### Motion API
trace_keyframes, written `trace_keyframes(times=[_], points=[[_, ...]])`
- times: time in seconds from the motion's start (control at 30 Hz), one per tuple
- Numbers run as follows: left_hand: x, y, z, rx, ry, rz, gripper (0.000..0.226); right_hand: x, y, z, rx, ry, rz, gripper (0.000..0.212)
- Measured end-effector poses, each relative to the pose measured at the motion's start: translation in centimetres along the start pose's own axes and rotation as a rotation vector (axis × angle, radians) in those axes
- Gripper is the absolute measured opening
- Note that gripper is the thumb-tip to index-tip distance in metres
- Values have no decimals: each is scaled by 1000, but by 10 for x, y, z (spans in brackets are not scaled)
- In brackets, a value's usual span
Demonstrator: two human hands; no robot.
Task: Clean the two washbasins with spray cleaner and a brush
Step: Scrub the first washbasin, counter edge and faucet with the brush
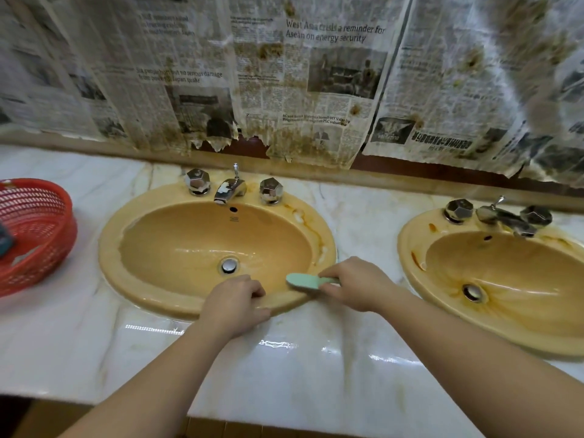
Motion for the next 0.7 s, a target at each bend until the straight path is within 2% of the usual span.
trace_keyframes(times=[0.07,0.13,0.3,0.43,0.5,0.6,0.7], points=[[0,2,0,15,-5,3,41,12,20,19,-155,96,-4,33],[1,4,1,35,-18,0,40,18,31,30,-264,116,22,28],[6,10,9,49,-80,-24,36,14,19,30,-183,15,1,27],[6,17,19,26,-129,-83,34,22,27,38,-307,74,105,25],[7,21,27,-9,-137,-123,35,23,27,45,-356,97,247,26],[17,23,44,-73,-105,-162,37,21,21,56,-346,113,449,25],[42,13,70,-116,-21,-114,36,26,15,73,-341,121,462,25]])
Point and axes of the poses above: each hand's wrist, its own z-axis towards the middle knuckle, its own x-axis out of the back of the hand, y = z × x, the point moved 2 cm from there along z, towards the middle knuckle, and after that the axes turned 4 degrees about -x, right-handed, at the moved point
